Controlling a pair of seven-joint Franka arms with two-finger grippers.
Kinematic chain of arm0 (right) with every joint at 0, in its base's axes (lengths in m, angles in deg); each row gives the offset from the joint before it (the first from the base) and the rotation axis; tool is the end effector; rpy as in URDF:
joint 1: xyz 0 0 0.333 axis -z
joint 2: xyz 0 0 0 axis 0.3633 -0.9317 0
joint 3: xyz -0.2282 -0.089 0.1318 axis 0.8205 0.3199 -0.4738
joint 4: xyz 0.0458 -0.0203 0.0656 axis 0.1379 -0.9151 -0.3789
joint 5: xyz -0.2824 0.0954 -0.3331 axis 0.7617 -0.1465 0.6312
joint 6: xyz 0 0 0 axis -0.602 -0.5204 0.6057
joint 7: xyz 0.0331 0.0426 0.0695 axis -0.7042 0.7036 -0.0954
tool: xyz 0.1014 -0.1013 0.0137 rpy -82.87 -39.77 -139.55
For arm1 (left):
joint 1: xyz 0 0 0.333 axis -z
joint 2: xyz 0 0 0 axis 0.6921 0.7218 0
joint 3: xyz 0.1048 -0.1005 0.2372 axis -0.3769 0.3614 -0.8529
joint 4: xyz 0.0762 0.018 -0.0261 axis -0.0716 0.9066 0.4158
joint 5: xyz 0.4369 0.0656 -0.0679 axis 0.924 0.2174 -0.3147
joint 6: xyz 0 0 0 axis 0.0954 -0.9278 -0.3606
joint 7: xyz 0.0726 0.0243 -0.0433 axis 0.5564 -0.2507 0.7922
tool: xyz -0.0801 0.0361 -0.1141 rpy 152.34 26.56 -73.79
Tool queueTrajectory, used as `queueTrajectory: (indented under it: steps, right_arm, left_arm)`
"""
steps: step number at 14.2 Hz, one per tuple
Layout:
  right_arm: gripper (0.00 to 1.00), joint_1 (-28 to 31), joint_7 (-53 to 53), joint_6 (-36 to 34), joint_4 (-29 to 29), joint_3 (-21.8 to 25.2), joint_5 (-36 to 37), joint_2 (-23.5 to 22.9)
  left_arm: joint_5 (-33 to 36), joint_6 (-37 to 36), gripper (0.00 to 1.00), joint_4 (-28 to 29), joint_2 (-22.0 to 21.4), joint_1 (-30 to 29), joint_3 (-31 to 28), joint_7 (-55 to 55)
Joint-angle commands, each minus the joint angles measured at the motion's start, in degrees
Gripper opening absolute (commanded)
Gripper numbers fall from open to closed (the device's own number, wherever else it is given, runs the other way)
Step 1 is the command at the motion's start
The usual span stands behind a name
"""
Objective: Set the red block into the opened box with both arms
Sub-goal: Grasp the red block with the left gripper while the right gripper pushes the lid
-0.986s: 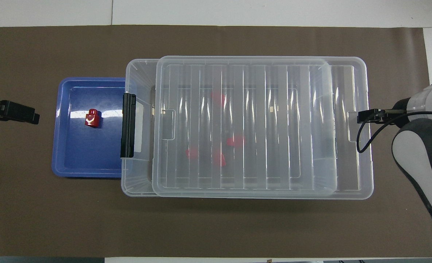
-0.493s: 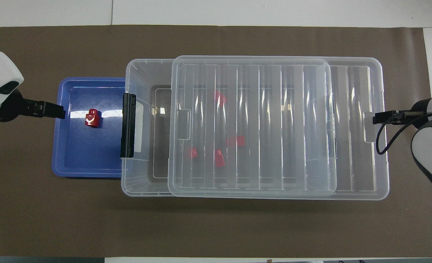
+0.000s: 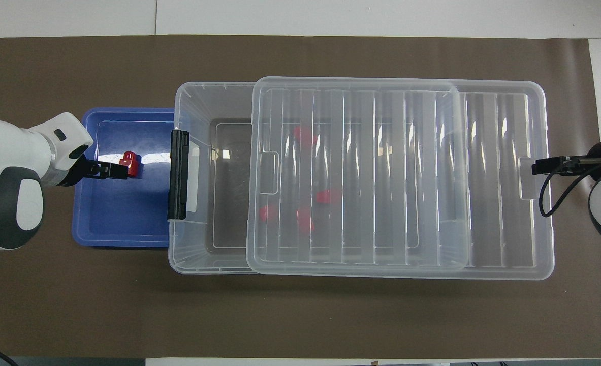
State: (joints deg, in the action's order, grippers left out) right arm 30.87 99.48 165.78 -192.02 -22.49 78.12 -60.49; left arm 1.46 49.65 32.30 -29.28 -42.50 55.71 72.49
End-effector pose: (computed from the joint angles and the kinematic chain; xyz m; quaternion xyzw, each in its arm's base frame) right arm 0.5877 -0.1276 0.3482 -0.9993 0.0153 -0.0312 0.0130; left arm 0.5959 -0.0464 0.2884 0.9960 -0.0832 0.0273 0.0158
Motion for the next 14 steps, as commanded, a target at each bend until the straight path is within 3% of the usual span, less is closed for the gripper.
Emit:
queueTrajectory:
  steps: [1, 7, 8, 9, 11, 12, 14]
  right_arm:
    - [1.00, 1.9, 3.0, 1.2, -0.4, -0.2, 0.0, -0.1]
    - [1.00, 4.0, 5.7, 1.1, 1.0, -0.2, 1.0, -0.7]
    - [1.00, 4.2, 6.2, 1.1, 1.0, -0.2, 1.1, -0.8]
    - [1.00, 4.3, 6.9, 1.1, 1.2, -0.2, 1.3, -0.8]
    - [1.00, 5.0, 7.2, 1.0, 1.7, -0.1, 1.5, -1.0]
    - [1.00, 5.5, 7.4, 1.1, 1.7, -0.1, 1.8, -1.0]
    - [1.00, 5.7, 8.5, 1.1, 1.7, -0.1, 2.0, -1.0]
  left_arm:
    - [0.5, 4.8, 1.00, 0.6, 2.6, 0.8, -0.6, -0.5]
    - [0.5, 13.5, 1.00, 2.6, 7.6, 1.5, -0.5, -0.3]
    - [0.5, 13.6, 0.87, 2.6, 8.0, 1.5, -0.5, -0.3]
    - [0.5, 13.6, 0.67, 2.8, 8.2, 1.5, -0.6, -0.4]
    - [0.5, 13.7, 0.14, 3.4, 8.1, 1.5, -0.6, -0.4]
    - [0.5, 13.7, 0.00, 3.5, 8.0, 1.5, -0.6, -0.4]
    - [0.5, 13.1, 0.00, 3.5, 8.0, 1.3, -0.6, -0.6]
